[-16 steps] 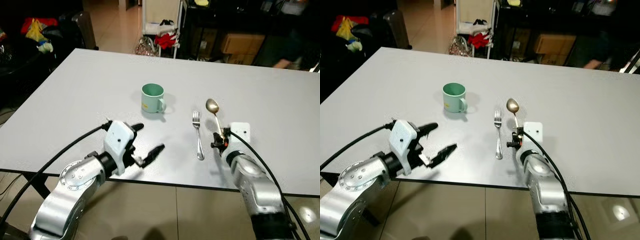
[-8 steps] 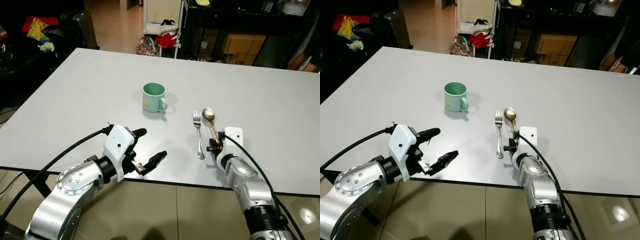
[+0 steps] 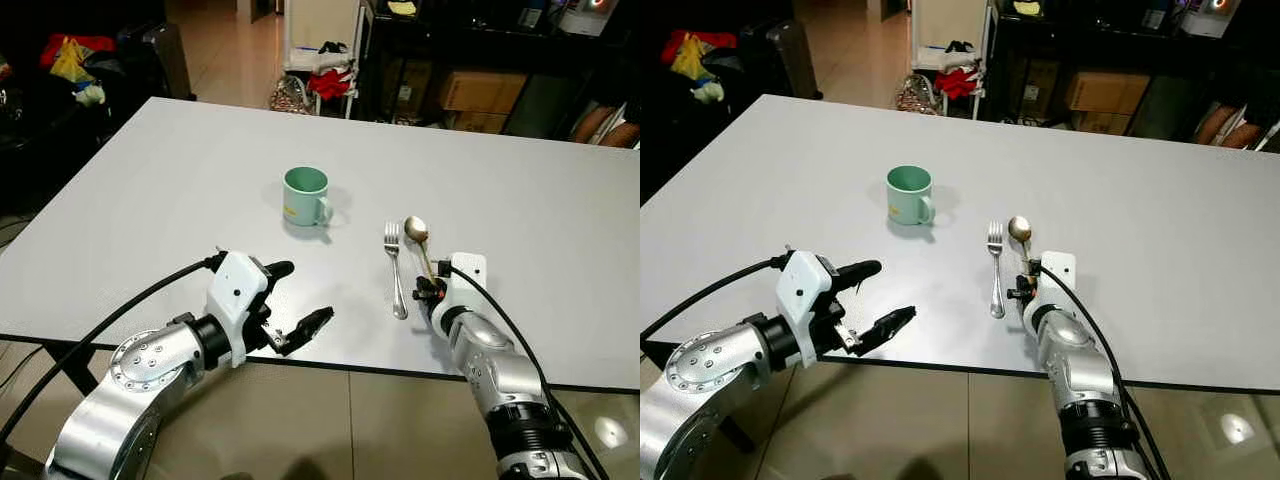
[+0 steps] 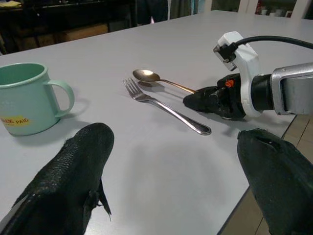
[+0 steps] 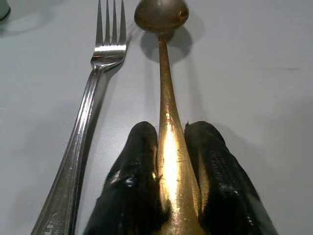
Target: Setting the table
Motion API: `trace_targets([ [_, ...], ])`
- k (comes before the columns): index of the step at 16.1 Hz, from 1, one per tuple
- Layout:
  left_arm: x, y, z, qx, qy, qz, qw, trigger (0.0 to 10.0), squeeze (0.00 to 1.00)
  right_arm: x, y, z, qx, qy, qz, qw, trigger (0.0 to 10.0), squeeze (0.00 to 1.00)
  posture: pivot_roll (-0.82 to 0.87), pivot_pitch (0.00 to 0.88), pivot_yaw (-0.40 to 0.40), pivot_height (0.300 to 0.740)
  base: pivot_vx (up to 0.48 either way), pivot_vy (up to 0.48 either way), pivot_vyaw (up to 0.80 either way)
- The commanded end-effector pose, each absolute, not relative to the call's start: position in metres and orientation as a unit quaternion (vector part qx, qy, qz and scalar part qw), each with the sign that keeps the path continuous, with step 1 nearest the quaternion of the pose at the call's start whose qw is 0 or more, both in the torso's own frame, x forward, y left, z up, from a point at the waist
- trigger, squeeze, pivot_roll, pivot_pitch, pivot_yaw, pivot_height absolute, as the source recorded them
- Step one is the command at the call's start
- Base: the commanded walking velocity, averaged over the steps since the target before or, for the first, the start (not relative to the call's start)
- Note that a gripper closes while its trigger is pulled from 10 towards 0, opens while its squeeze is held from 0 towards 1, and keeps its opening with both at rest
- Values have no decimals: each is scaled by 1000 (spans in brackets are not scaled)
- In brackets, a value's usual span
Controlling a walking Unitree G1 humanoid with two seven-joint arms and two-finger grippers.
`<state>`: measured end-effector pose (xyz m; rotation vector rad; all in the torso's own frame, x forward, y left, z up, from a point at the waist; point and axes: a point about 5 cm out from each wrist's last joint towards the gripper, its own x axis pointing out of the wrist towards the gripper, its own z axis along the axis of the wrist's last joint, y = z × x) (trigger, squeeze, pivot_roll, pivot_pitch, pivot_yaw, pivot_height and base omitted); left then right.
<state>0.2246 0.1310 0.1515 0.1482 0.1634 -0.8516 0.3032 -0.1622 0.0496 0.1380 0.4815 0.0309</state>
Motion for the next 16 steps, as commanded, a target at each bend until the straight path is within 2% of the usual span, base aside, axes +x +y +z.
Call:
trace_targets([
  [1,223,128,155,74,74,-423,900,10000,0,299,-162,38,79,274,14,958,10000,729,86,0,-64,740,0,0,0],
  [3,223,128,156,73,74,-423,900,10000,0,299,-161,37,80,278,18,957,10000,784,86,0,-65,740,0,0,0],
  [6,223,128,155,74,75,-424,899,10000,0,299,-161,38,82,279,16,957,10000,788,85,0,-67,740,0,0,0],
  [8,223,129,156,75,73,-424,900,10000,0,300,-162,44,86,269,15,959,10000,1000,85,0,-67,740,0,0,0],
  [9,224,129,157,74,70,-420,902,10000,0,299,-163,51,94,257,17,962,10000,1000,84,0,-69,740,0,0,0],
  [13,240,143,168,67,16,-317,946,10000,0,272,-186,121,63,136,18,989,10000,1000,58,0,-51,740,0,0,0],
  [16,243,149,174,61,1,-260,964,10000,0,246,-179,146,61,64,65,994,10000,1000,41,0,-33,740,0,0,0],
])
